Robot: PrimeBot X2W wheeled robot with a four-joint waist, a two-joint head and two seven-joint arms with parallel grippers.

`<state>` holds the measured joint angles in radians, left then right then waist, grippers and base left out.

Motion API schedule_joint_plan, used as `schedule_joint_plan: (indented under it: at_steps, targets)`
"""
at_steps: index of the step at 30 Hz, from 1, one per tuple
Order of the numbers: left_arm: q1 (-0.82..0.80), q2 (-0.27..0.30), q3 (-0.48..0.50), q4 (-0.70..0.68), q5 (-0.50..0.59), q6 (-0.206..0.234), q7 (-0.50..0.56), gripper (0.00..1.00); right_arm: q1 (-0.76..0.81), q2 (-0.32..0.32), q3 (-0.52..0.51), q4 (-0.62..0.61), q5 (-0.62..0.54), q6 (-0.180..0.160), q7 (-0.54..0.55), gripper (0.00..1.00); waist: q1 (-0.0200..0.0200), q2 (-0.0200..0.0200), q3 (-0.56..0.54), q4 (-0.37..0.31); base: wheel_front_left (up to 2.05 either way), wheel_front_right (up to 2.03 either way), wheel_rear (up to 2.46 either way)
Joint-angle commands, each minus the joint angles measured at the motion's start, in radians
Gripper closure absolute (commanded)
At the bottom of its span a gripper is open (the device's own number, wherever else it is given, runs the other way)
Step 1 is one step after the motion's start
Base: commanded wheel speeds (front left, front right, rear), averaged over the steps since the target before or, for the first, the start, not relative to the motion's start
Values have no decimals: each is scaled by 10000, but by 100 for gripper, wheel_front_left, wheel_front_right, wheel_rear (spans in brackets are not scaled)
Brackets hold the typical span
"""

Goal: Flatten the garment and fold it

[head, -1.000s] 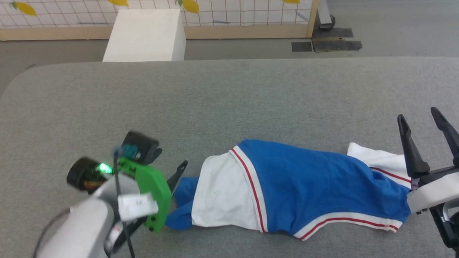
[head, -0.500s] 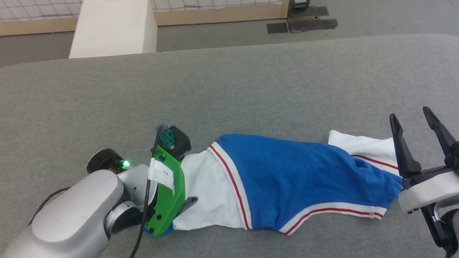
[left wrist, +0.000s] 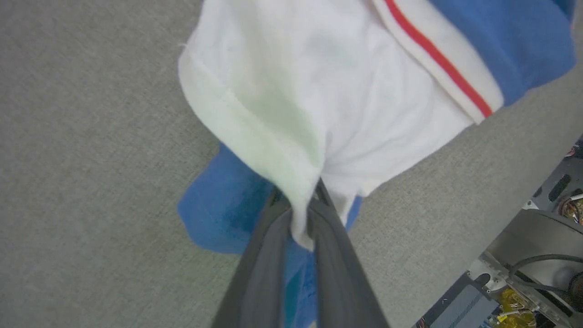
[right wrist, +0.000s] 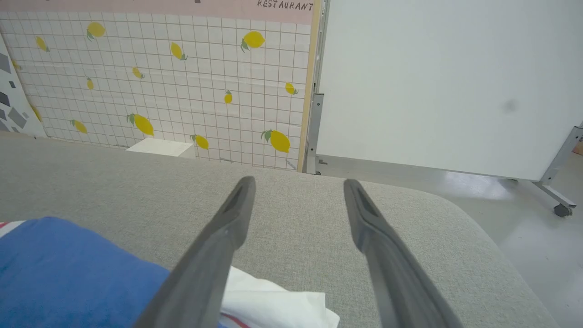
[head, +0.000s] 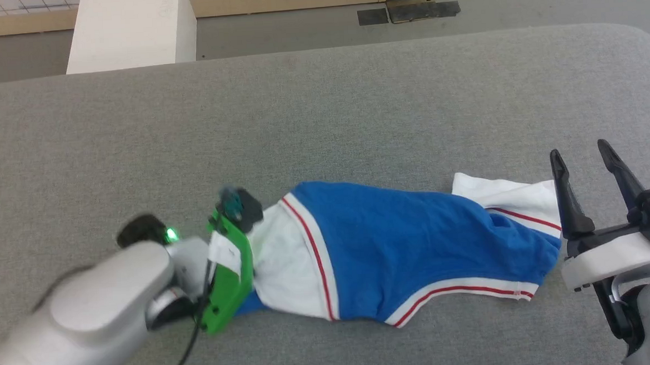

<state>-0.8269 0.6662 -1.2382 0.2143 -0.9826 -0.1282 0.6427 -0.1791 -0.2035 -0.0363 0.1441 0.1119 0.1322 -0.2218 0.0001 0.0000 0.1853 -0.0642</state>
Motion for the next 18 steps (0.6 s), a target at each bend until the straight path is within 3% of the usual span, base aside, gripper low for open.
schedule_joint_plan:
  at_steps: [1, 11, 18]
  targets:
    - [-526, 225, 4, 116, 181, -24, -353, 100, -142, 52, 2, 25, -107, -15, -105, 0, -1, 0, 4, 21, 0, 0, 0]
    - [-2227, 476, 118, 1718, 1148, -25, -3183, 100, 81, 191, -22, 292, -117, -15, -222, 0, -1, 0, -381, 168, 0, 0, 0]
    - [-970, 1139, 329, 1833, 833, 373, -4570, 100, 533, 302, -122, 449, -67, -15, -270, 0, -1, 0, -764, 262, 0, 0, 0]
